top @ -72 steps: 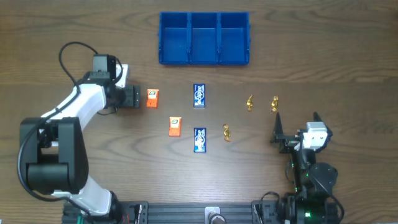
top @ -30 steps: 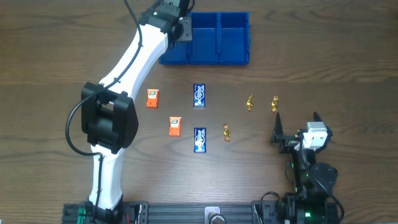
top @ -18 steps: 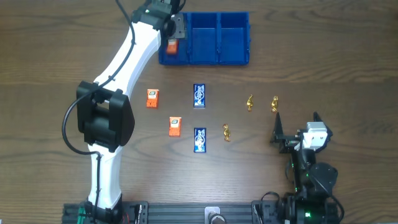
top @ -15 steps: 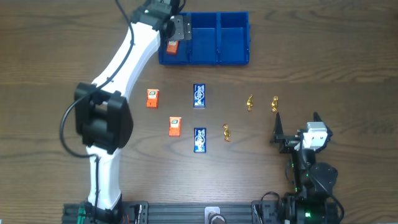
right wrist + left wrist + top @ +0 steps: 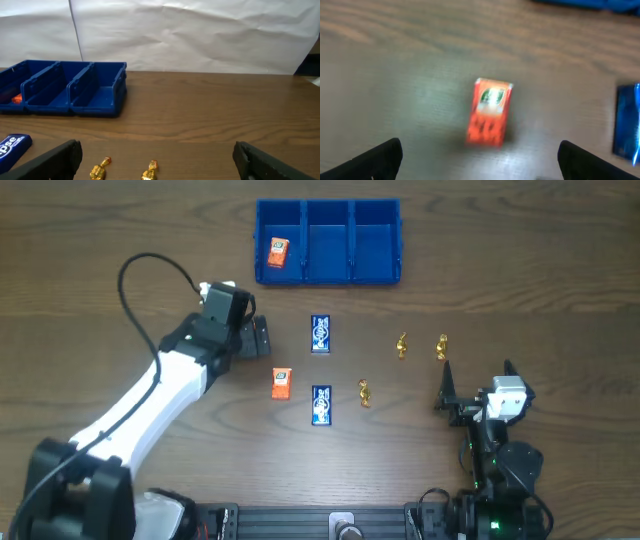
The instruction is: Sort Candies Into Trays
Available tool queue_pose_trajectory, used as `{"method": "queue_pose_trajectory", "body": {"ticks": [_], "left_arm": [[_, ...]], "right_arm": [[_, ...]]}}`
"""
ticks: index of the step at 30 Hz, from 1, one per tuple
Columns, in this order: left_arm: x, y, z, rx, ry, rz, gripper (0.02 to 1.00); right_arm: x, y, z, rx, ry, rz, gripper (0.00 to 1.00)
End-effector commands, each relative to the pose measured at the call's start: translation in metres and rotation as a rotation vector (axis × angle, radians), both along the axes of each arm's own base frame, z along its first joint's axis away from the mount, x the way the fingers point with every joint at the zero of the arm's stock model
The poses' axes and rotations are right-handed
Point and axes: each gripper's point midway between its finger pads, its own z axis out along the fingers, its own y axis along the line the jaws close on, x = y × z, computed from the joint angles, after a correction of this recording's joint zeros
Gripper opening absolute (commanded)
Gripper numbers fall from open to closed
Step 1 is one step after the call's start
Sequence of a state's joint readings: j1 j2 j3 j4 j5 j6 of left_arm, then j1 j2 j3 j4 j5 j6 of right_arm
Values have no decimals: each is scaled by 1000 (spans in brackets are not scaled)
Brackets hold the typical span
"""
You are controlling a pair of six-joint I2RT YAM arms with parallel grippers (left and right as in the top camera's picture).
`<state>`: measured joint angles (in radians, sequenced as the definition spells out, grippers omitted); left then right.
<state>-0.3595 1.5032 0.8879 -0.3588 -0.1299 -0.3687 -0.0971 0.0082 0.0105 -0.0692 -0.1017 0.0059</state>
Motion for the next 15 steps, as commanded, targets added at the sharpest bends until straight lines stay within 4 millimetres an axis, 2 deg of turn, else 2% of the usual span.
{"method": "queue_pose_trajectory", "body": {"ticks": [1, 5, 10, 13, 15], "left_arm": [[12, -4, -33, 20, 39, -8, 996], [16, -11, -60, 29, 82, -61, 978], [14, -8, -77, 20, 134, -84, 941], [13, -7, -80, 25, 145, -107, 844], [13, -8, -80, 27, 145, -121, 730]], "right_arm": [[0, 0, -1, -14, 1, 1, 998], [0, 0, -1, -14, 1, 1, 998], [0, 0, -1, -14, 1, 1, 998], [0, 0, -1, -14, 1, 1, 998], [0, 0, -1, -14, 1, 1, 998]]}}
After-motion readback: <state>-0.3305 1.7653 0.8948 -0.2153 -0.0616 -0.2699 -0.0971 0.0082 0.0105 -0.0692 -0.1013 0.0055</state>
